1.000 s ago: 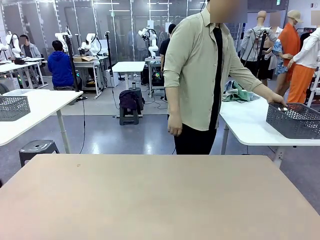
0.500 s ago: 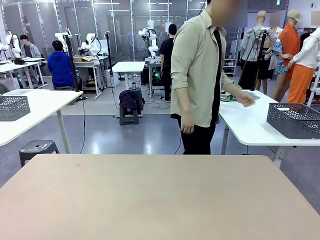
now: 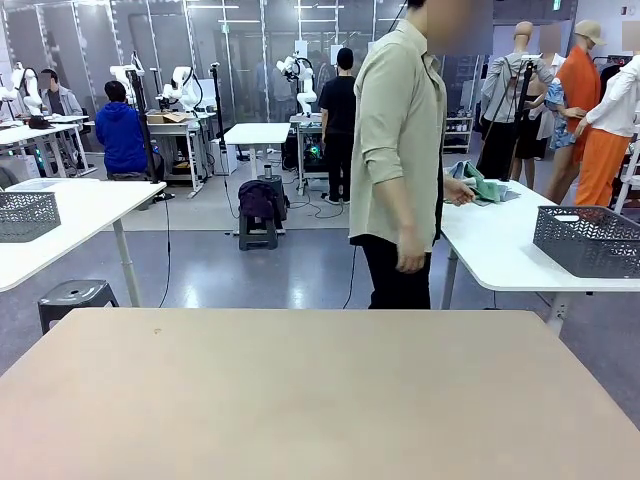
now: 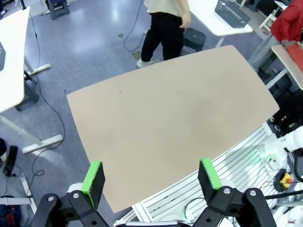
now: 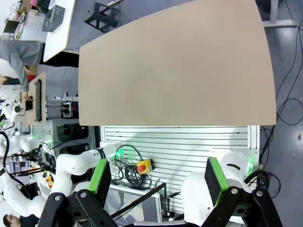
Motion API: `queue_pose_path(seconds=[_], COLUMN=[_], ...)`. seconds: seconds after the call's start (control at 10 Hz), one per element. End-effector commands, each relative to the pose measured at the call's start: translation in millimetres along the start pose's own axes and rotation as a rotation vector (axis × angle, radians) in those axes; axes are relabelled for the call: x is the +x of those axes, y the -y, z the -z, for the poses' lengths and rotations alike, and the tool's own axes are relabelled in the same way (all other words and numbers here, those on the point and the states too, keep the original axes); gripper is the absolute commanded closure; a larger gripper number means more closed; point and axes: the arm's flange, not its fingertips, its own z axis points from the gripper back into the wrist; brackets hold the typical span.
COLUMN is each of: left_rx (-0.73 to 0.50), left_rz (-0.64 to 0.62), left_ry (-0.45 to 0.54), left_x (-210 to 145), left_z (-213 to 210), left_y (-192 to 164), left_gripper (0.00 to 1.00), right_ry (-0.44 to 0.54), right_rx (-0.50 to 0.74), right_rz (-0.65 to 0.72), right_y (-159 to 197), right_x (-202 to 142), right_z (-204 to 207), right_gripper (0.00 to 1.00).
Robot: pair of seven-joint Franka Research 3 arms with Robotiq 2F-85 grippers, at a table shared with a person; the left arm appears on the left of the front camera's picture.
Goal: Fold the towels and place them in the basket.
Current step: When a person lays out a Towel with hook on the table, fold it in half twice.
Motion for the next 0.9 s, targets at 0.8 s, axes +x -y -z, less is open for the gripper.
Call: queue_pose_path(seconds=[0.8], left_rx=[0.023], left_rz=[-0.013], left_ry=[-0.009], left_x=[0.5], left_z=[0.0], left_y=[1.5], left_gripper=[0.0], right_ry=[0.087], right_rx=[0.037], right_rz=[0.0], right_y=[0.5], right_x=[0.0], right_z=[-13.6], right_gripper=[0.0])
